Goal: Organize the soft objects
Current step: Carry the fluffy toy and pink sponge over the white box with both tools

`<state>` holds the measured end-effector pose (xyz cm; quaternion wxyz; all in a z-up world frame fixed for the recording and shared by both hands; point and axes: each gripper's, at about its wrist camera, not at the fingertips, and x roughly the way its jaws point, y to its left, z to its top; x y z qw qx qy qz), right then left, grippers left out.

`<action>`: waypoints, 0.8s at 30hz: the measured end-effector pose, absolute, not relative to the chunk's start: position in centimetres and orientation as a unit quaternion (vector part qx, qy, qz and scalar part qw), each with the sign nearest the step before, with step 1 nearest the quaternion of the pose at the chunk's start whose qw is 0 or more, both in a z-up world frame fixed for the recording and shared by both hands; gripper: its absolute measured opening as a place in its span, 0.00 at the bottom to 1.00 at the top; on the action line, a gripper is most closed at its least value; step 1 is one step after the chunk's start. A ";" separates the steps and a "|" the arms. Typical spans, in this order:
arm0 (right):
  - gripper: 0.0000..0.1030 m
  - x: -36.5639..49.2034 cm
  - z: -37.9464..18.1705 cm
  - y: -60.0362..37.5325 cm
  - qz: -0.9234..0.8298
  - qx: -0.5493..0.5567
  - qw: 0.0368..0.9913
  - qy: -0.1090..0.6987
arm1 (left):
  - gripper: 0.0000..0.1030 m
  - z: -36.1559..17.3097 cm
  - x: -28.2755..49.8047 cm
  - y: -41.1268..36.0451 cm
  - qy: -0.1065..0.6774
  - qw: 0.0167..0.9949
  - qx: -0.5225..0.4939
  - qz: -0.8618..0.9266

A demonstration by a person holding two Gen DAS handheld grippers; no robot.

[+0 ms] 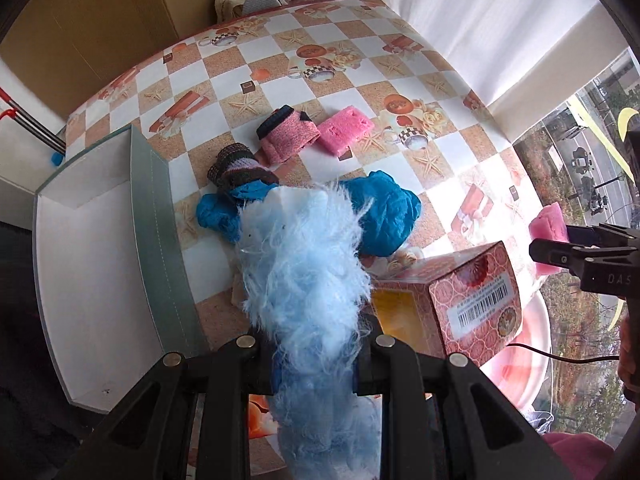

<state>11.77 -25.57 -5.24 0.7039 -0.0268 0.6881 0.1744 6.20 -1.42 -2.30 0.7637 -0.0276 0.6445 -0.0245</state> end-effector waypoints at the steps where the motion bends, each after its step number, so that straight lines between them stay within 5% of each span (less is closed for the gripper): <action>1: 0.71 10.9 -5.1 -25.5 0.176 -0.029 0.701 0.691 | 0.25 -2.2 5.4 -1.6 0.644 0.764 -0.023 -0.029; 24: 0.71 3.1 0.6 -11.2 0.316 -0.161 0.671 0.652 | 0.25 1.4 -3.6 2.7 0.586 0.810 -0.032 0.008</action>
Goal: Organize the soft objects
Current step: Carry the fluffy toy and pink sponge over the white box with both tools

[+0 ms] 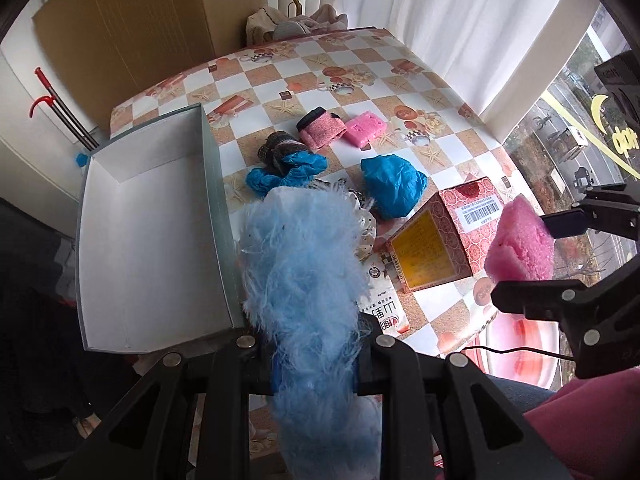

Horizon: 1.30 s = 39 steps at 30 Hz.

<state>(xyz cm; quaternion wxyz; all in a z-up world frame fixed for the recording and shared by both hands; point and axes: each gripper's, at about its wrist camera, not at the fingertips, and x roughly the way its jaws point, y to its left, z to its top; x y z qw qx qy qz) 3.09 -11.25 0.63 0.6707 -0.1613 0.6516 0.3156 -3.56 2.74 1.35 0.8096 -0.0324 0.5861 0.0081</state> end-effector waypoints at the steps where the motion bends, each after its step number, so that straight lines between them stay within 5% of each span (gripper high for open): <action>1: 0.71 3.1 0.8 -10.6 0.321 -0.165 0.670 0.649 | 0.25 1.5 -3.8 3.2 0.583 0.811 -0.037 0.016; 39: 0.71 -1.3 1.2 4.1 0.448 -0.304 0.585 0.604 | 0.25 2.9 -12.4 13.4 0.531 0.801 -0.163 0.223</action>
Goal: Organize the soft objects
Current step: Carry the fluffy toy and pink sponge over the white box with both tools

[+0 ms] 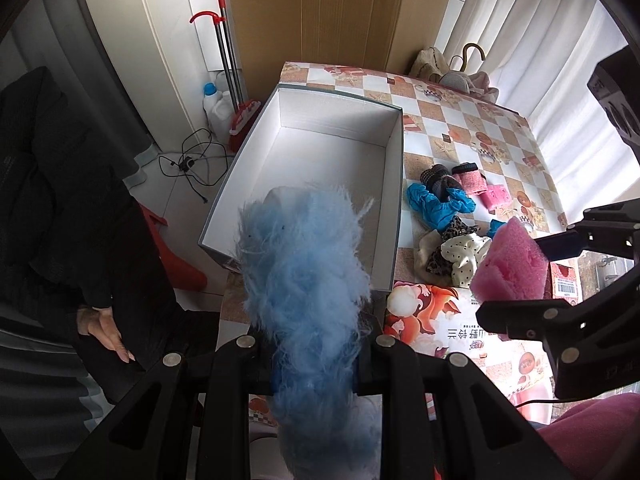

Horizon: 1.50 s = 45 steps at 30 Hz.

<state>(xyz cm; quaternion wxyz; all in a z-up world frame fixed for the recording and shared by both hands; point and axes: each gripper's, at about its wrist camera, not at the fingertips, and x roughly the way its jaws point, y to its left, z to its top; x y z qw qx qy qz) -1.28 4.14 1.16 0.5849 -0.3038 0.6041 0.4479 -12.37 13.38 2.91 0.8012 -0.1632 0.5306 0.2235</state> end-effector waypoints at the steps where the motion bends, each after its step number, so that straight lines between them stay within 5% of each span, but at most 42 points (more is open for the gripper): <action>1: 0.71 -1.3 1.2 4.3 0.448 -0.303 0.586 0.604 | 0.25 2.9 -12.4 13.5 0.530 0.801 -0.165 0.225; 45: 0.71 7.8 -1.1 12.5 0.418 -0.238 0.627 0.612 | 0.25 -3.3 -3.7 20.9 0.584 0.747 -0.181 0.262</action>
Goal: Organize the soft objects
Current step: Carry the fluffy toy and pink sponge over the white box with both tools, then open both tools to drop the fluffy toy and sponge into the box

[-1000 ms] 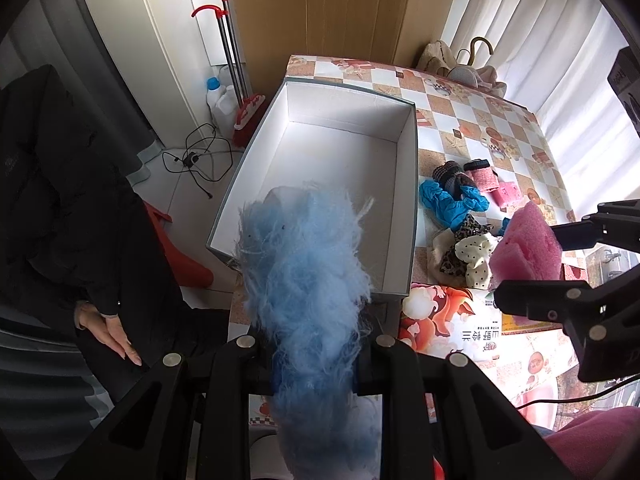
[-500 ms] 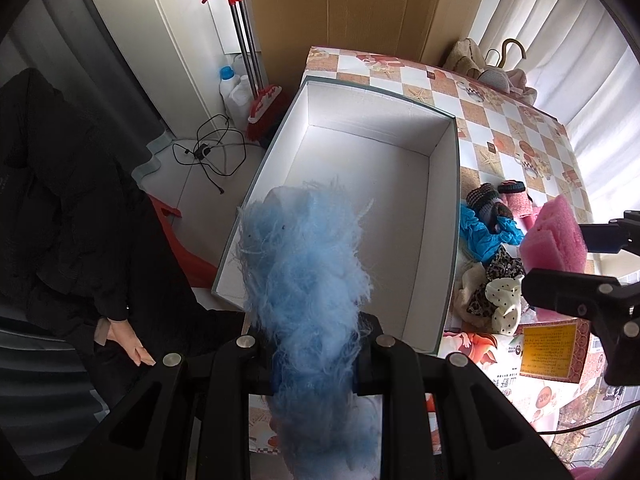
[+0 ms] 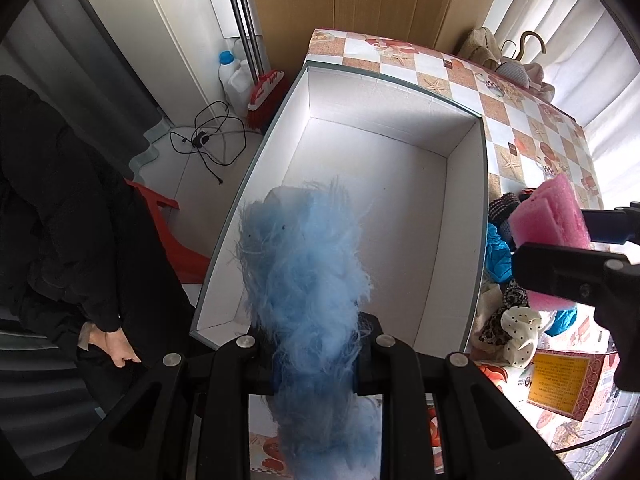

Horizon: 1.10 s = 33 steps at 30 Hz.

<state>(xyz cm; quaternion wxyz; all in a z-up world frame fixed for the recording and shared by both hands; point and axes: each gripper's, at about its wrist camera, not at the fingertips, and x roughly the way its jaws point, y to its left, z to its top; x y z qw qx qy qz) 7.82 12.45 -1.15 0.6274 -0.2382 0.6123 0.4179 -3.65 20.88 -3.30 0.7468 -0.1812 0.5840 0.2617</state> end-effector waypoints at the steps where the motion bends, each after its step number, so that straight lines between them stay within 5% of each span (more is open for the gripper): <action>1: 0.71 7.8 -1.3 12.7 0.419 -0.240 0.626 0.613 | 0.25 -3.4 -3.7 21.0 0.585 0.746 -0.182 0.262; 14: 0.71 8.7 -3.7 14.9 0.419 -0.248 0.612 0.623 | 0.27 -5.0 -2.8 21.3 0.599 0.737 -0.183 0.255; 17: 0.72 8.8 -4.0 15.1 0.425 -0.246 0.604 0.628 | 0.47 -4.9 -2.6 21.1 0.594 0.745 -0.176 0.248; 19: 0.86 9.0 -4.0 15.0 0.421 -0.248 0.605 0.629 | 0.80 -4.6 -2.7 20.8 0.586 0.752 -0.169 0.250; 21: 0.99 9.4 -3.9 14.7 0.413 -0.245 0.613 0.627 | 0.83 -4.3 -2.7 20.7 0.578 0.756 -0.171 0.254; 27: 0.99 10.9 -3.0 12.7 0.395 -0.230 0.616 0.641 | 1.00 -3.9 -2.6 21.0 0.565 0.758 -0.198 0.259; 33: 0.99 14.0 0.3 6.4 0.373 -0.171 0.616 0.673 | 1.00 -1.1 -1.6 19.5 0.536 0.788 -0.201 0.225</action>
